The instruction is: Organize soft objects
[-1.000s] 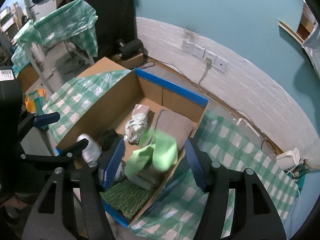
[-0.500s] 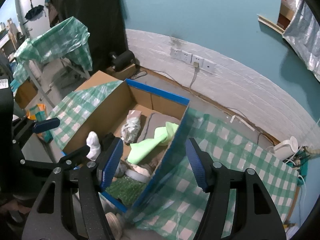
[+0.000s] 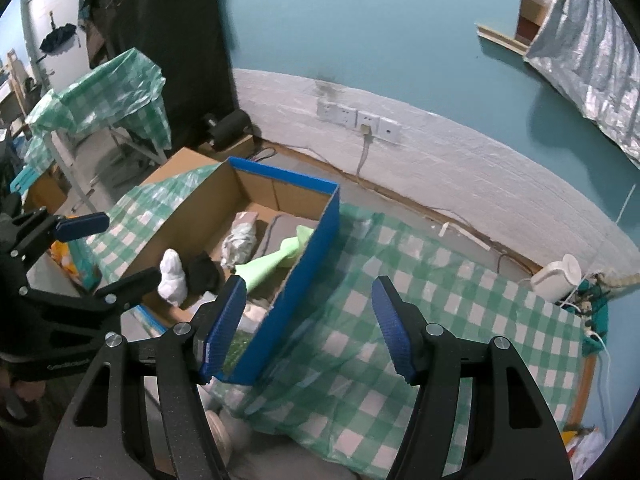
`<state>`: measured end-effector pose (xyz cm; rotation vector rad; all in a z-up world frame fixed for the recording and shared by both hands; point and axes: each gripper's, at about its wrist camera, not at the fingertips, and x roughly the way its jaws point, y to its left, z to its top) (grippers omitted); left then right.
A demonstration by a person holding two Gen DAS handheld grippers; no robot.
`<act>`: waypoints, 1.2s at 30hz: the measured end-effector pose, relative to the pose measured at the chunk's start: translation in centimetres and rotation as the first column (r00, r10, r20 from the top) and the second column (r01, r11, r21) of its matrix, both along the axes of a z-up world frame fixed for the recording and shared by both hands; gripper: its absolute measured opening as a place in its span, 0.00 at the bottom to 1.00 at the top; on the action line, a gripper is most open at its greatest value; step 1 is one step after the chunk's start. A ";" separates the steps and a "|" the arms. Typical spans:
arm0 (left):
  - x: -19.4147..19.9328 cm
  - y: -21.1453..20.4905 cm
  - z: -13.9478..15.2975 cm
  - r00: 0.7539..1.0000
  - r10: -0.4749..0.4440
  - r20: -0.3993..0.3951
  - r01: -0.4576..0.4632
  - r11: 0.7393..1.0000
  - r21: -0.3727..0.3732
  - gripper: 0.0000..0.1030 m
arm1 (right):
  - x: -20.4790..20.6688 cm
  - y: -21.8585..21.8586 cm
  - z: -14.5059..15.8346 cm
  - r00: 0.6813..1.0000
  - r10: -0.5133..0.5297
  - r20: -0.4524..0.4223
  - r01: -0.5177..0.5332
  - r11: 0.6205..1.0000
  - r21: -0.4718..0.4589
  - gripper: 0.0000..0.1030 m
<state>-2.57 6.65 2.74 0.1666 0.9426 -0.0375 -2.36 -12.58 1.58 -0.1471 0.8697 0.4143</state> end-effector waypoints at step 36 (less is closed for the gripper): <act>0.1 -3.5 0.7 1.000 -0.008 -0.018 0.009 0.999 0.036 0.80 | -0.2 -3.1 -0.2 0.999 -0.042 0.008 0.041 0.998 0.047 0.63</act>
